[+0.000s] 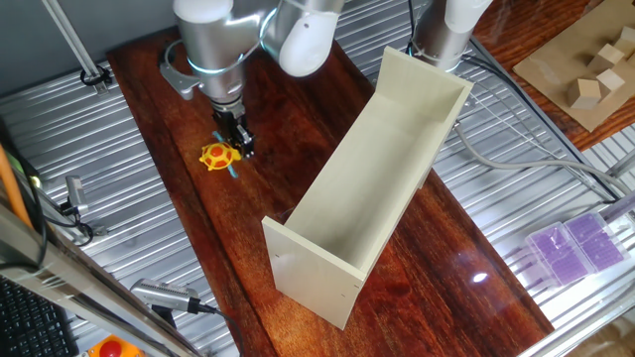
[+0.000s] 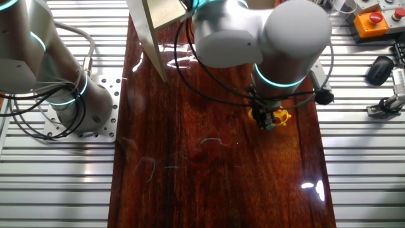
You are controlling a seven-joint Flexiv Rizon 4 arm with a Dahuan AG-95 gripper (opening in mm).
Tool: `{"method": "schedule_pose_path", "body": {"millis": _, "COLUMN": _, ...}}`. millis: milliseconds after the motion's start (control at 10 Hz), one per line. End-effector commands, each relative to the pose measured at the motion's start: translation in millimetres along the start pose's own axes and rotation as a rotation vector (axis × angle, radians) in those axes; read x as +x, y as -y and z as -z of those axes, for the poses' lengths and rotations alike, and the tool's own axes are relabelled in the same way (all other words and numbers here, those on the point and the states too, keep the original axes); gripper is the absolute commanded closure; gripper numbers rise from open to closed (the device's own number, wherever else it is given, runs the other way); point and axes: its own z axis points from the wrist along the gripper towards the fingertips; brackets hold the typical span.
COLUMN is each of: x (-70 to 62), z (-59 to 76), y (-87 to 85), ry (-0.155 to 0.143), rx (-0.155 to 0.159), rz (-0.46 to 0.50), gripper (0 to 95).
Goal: Put the object on the shelf
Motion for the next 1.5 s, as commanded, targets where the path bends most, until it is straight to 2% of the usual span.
{"method": "schedule_pose_path", "body": {"millis": 100, "x": 1.5, "z": 20.3, "y": -4.4, "ry": -0.009, "rx": -0.006, "rz": 0.010, "gripper": 95.0}}
{"method": "schedule_pose_path", "body": {"millis": 500, "x": -1.5, "z": 60.2, "y": -2.2, "ry": -0.028, "rx": -0.048, "rz": 0.049, "gripper": 95.0}}
{"method": "schedule_pose_path", "body": {"millis": 700, "x": -1.5, "z": 60.2, "y": -2.2, "ry": -0.046, "rx": -0.038, "rz": 0.100, "gripper": 95.0}}
{"method": "schedule_pose_path", "body": {"millis": 900, "x": -1.5, "z": 60.2, "y": -2.2, "ry": -0.046, "rx": -0.045, "rz": 0.140, "gripper": 95.0}}
{"method": "schedule_pose_path", "body": {"millis": 1300, "x": -1.5, "z": 60.2, "y": -2.2, "ry": -0.054, "rx": -0.045, "rz": 0.153, "gripper": 95.0}}
{"method": "schedule_pose_path", "body": {"millis": 1500, "x": -0.9, "z": 63.9, "y": -3.9, "ry": -0.047, "rx": -0.082, "rz": 0.161, "gripper": 95.0}}
